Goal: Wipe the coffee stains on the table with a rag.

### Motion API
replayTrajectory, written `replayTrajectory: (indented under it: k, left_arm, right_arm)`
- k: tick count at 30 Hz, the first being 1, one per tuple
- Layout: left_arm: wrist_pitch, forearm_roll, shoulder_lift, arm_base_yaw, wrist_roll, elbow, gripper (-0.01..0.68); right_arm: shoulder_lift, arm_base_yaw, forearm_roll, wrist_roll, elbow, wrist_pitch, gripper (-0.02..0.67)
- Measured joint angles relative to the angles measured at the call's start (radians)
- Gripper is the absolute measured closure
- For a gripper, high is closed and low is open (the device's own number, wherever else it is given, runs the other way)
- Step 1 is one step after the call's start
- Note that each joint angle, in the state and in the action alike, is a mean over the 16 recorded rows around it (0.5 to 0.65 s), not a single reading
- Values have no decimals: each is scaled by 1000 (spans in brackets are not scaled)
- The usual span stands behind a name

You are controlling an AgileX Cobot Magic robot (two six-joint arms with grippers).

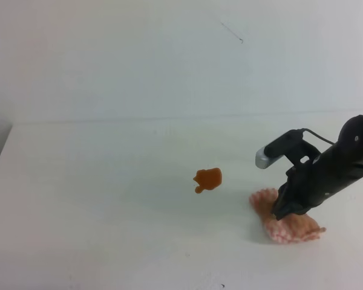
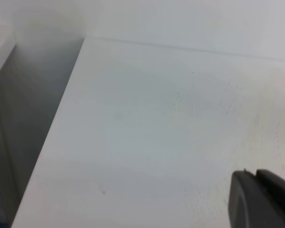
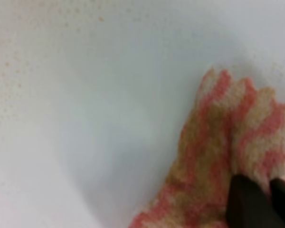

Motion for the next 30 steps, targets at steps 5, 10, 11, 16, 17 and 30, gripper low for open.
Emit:
replayTrajectory:
  k: [5,10,11,16,17,30]
  left_arm:
    - [0,0,0,0,0,0,673]
    - [0,0,0,0,0,0,673]
    - [0,0,0,0,0,0,673]
    - [0,0,0,0,0,0,673]
    - [0,0,0,0,0,0,673]
    - [0,0,0,0,0,0,673]
  right_arm:
    - [-1,0,2,4,-47,10,653]
    - [-1,-1,2,11,-102,-12,653]
    - [0,-1,2,12,-113,-21,653]
    - [19,-2,0,18,-181,-69,653]
    - [27,-2,-1,19,-197,-78,653]
    - [147,-4,-15,40,-365,-90,653]
